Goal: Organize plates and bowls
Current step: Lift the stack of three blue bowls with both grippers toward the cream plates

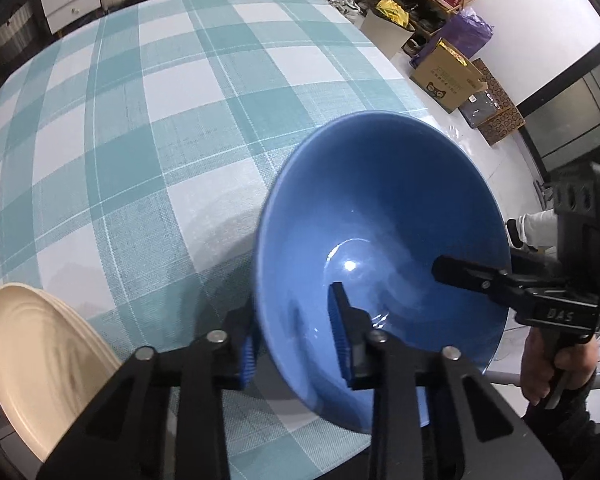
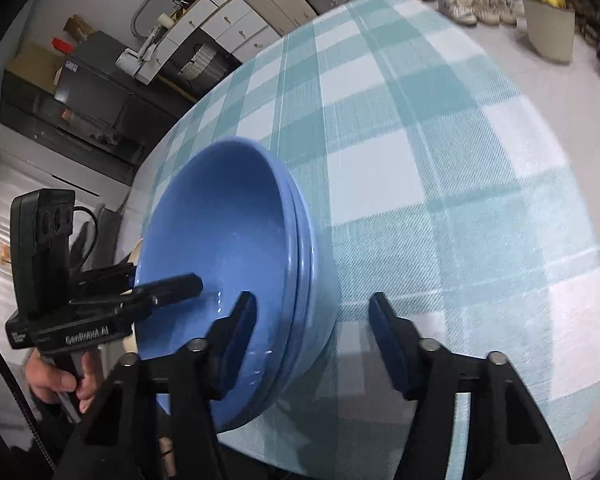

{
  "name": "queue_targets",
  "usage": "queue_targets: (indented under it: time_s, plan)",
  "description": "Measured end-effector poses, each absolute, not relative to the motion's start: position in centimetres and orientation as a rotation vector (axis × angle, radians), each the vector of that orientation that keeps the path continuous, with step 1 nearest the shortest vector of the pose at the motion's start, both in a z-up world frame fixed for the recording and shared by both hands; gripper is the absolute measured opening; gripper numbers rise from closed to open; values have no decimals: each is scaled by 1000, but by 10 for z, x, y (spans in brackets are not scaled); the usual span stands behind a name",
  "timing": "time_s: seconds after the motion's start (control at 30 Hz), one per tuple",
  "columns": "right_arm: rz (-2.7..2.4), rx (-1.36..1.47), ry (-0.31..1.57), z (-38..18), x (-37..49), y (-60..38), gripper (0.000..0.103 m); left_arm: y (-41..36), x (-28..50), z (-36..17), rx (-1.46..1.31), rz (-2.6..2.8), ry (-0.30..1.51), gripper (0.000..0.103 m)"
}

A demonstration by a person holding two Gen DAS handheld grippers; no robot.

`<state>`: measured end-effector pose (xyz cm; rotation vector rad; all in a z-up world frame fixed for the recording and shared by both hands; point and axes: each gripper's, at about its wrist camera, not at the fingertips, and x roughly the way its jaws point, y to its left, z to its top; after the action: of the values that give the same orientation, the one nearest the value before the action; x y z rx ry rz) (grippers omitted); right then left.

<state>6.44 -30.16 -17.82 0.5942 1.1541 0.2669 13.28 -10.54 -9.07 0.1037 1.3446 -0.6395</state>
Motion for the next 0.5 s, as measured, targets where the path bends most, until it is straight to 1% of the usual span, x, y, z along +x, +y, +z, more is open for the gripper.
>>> queue_targets:
  time_s: [0.03, 0.07, 0.1, 0.3, 0.4, 0.5]
  plan:
    - [281, 613, 1162, -182, 65, -300, 45, -104, 133, -90, 106, -639, 1347, 20]
    - [288, 623, 1159, -182, 65, -300, 44, -103, 133, -91, 110, -640, 1350, 17]
    - [293, 626, 1155, -182, 65, -299, 40, -101, 133, -91, 112, -641, 1355, 15]
    - [272, 618, 1147, -180, 66, -296, 37, -103, 133, -90, 151, -651, 1371, 15]
    - [271, 634, 1152, -181, 68, -296, 36, -103, 135, -90, 153, -654, 1404, 15]
    - [256, 604, 1172, -178, 71, -291, 33, -102, 137, -89, 146, -652, 1449, 14]
